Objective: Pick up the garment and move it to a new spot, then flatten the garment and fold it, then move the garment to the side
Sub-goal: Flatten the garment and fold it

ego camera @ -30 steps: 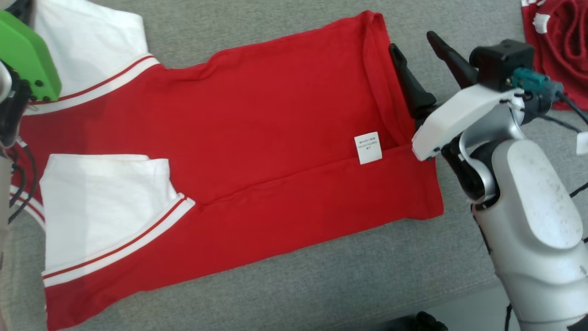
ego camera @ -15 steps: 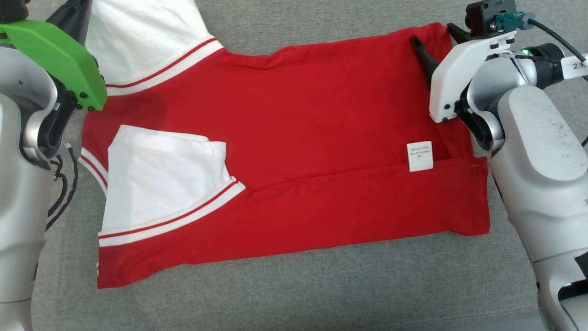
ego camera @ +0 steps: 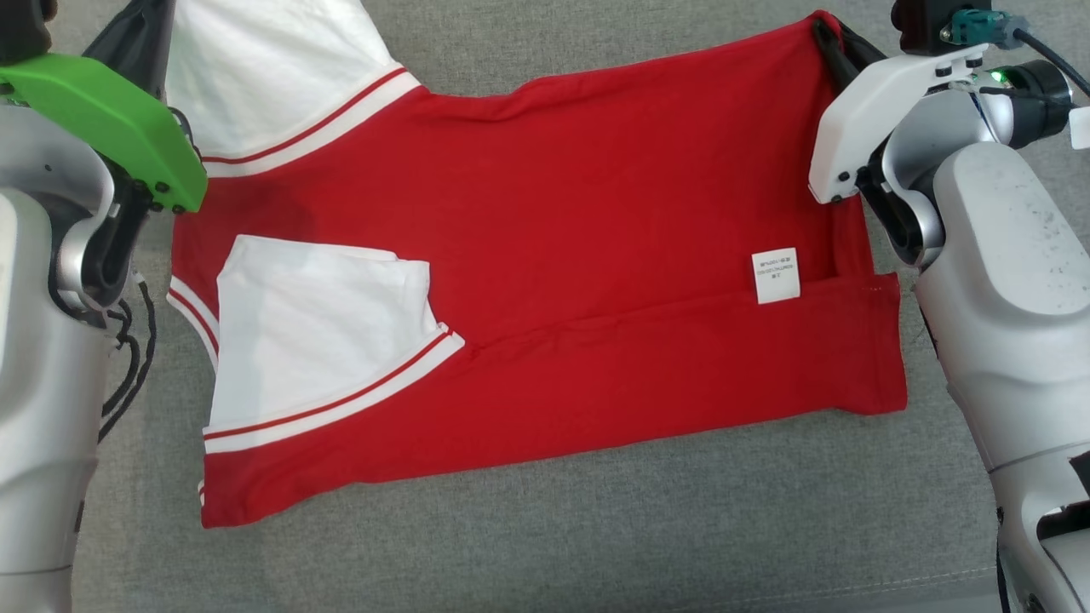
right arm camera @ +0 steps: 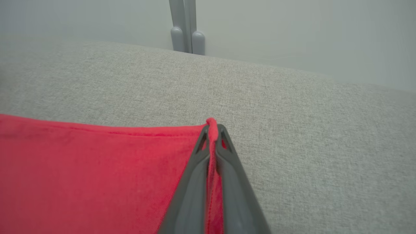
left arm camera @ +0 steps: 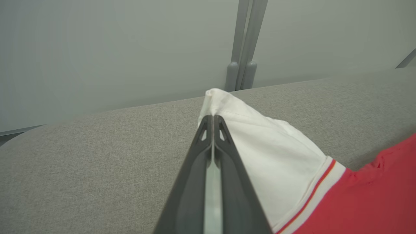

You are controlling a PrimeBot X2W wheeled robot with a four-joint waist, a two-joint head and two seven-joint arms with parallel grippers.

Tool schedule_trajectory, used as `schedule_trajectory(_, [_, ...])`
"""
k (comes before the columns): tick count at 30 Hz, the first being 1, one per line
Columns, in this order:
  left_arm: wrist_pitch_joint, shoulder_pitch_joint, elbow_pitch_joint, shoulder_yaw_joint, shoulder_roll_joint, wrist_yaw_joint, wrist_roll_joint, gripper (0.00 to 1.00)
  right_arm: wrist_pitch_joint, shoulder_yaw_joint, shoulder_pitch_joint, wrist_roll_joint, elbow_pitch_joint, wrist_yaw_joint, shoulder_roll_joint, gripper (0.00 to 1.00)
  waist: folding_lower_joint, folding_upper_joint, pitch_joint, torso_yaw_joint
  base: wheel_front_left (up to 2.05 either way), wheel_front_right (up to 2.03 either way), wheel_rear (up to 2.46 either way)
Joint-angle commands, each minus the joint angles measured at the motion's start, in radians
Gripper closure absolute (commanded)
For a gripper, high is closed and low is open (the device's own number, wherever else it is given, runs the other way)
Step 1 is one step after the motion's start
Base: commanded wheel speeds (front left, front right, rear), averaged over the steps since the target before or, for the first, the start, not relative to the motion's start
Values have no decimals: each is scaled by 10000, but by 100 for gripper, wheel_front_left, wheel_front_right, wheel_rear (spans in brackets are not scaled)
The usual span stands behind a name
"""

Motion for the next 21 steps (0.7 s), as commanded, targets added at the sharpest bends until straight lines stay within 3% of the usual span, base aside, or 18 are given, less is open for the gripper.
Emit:
schedule_trajectory(1, [-131,286,-67,60,-29,4,-98,100,-235,-56,219,45,-104,0,-18,100,-1,0,-189,-51,0,0,0])
schedule_trajectory(9, [-1110,2146,-1291,369,-75,151,-497,100,-1502,-384,2335,627,-1604,0,-168,100,-1,0,-992,16,0,0,0])
schedule_trajectory(13, [-1575,3681,-2430,603,-55,510,-623,100,-1782,-842,3905,718,-2946,0,-171,100,-1,0,-1389,143,0,0,0])
schedule_trajectory(21, [-2189,6848,-4399,778,-498,1285,-1024,100,-1488,-2104,6742,599,-5536,0,472,100,-1,0,-2001,435,0,0,0])
